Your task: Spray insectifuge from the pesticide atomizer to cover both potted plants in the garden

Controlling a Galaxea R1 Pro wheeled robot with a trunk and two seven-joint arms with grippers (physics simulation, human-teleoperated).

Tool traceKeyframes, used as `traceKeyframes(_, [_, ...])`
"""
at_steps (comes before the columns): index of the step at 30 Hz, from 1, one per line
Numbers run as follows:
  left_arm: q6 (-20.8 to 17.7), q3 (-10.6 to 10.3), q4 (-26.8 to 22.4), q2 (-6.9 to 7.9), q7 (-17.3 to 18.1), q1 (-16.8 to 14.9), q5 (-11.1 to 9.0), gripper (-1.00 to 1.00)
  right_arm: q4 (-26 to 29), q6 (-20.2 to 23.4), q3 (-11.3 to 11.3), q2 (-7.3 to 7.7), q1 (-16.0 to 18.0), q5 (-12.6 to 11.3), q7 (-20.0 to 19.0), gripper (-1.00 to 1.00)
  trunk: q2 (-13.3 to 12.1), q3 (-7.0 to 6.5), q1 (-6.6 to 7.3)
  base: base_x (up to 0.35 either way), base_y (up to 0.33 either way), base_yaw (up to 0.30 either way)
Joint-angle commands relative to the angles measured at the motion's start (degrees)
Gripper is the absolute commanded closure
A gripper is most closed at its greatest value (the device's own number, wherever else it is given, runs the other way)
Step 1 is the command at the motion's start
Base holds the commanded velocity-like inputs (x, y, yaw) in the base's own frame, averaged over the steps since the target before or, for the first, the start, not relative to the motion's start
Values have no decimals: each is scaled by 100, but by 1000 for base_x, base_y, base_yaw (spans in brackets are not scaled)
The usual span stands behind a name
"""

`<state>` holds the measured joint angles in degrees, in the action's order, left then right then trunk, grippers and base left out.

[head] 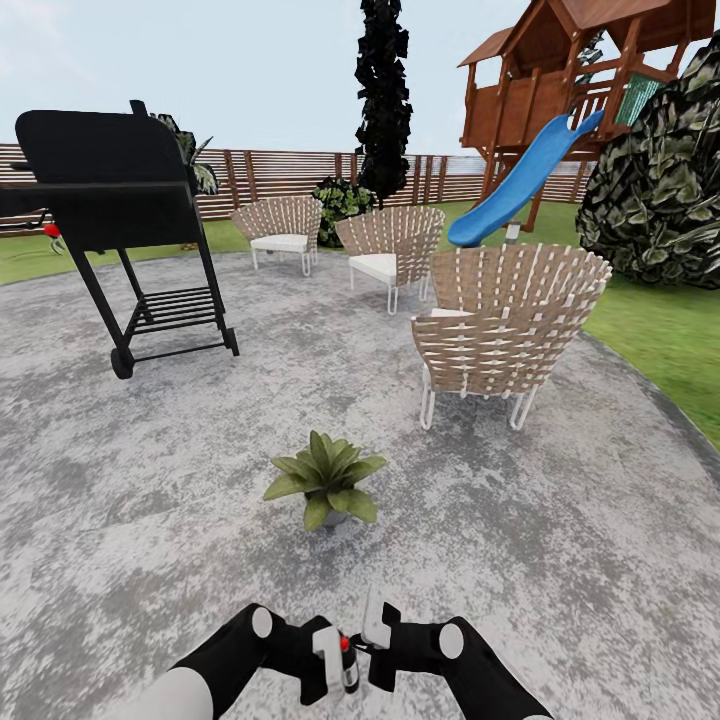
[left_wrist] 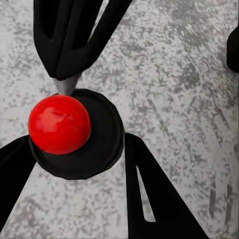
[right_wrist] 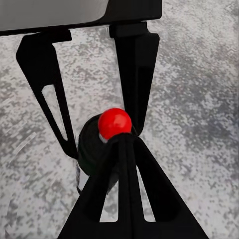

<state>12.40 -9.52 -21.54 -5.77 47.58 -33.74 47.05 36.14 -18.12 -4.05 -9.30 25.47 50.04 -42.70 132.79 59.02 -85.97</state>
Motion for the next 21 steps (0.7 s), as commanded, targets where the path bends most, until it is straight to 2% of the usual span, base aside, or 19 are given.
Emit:
traceKeyframes(1, [34, -2, -8, -1, 11, -1, -6, 100, 7, -33, 8, -2, 2, 52, -2, 100, 2, 5, 1, 0, 0, 0])
traceKeyframes(11, [30, -14, 20, 36, 15, -9, -52, 100, 6, -32, 4, -2, 2, 56, -2, 100, 2, 5, 1, 0, 0, 0])
traceKeyframes(14, [27, -29, 52, 99, 15, -14, -28, 100, 2, -31, 6, -2, 2, 57, -2, 100, 2, 5, 1, 0, 0, 0])
traceKeyframes(18, [26, -34, 68, 419, 18, -18, 1, 100, -1, -31, 9, -2, 2, 57, -2, 100, 2, 5, 1, 0, 0, 0])
traceKeyframes(20, [26, -43, 70, 624, 20, 5, 10, 100, -2, -31, 8, -2, 2, 54, -2, 100, 2, 5, 1, 0, 0, 0])
traceKeyframes(21, [31, -46, 70, 778, 17, 17, 12, 100, -4, -29, 9, -2, 2, 52, -2, 100, 2, 5, 1, 0, 0, 0])
